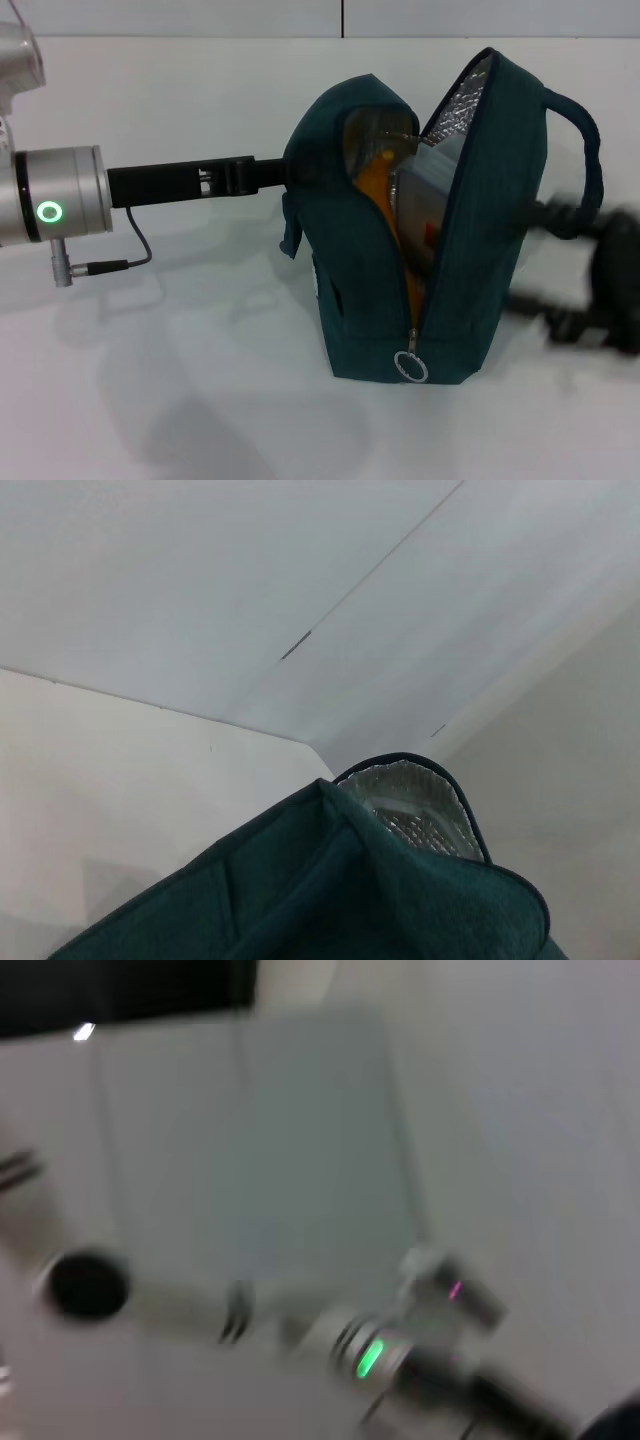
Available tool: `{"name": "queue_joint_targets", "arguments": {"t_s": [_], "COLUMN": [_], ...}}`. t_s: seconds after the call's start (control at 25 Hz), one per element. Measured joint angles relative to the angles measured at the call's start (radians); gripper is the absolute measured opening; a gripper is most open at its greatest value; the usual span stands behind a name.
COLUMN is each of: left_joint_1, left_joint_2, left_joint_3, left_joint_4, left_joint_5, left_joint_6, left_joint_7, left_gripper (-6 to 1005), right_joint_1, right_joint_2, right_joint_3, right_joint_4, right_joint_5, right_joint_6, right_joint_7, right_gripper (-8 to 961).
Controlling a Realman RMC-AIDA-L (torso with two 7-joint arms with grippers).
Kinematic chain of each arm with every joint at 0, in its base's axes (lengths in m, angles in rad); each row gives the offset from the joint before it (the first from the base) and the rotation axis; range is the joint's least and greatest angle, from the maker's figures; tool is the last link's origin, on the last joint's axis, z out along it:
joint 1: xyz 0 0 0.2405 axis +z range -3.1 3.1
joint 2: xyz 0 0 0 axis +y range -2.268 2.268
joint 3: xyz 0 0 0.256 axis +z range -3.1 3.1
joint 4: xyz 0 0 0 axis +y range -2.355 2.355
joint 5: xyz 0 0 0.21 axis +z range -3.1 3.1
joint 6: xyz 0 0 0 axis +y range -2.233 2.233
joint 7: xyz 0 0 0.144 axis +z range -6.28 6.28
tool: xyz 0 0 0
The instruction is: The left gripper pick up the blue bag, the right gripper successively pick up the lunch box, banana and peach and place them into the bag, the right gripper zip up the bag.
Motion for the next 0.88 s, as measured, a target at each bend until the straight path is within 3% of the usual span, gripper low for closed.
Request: {"name": "queue_joint_targets", "arguments": {"t_s": [0.2, 0.36, 0.56, 0.88], "left_joint_1": [-0.002, 0.0, -0.008, -0.008], "left_joint_2": [-0.001, -0.002, -0.001, -0.001], "left_joint_3": [0.0, 0.0, -0.002, -0.01], "left_joint_4": [0.0, -0.007, -0.026, -0.035], "left_joint_5": [-0.001, -0.002, -0.003, -0.005], "left_joint_6": [-0.001, -0.003, -0.003, -0.003], "left_joint_7": [-0.004, -0.005, -0.005, -0.002], "left_gripper": [78, 78, 79, 79], "right_joint_1": [0.095, 0.13, 0.17, 0.236], "right_joint_2": [0.005, 0.008, 0.011, 0.021], "right_joint_3": [0.0, -0.013, -0.069, -0.095], "right_joint_4": [0.123, 0.169, 0.207, 0.265], "right_joint_5": [-0.233, -0.342, -0.358, -0.357], "right_joint_6": [0.039, 0.124, 0.231, 0.296], "right_joint_7": [0.024, 0.078, 0.102, 0.105], "right_gripper": [743, 742, 741, 738]}}
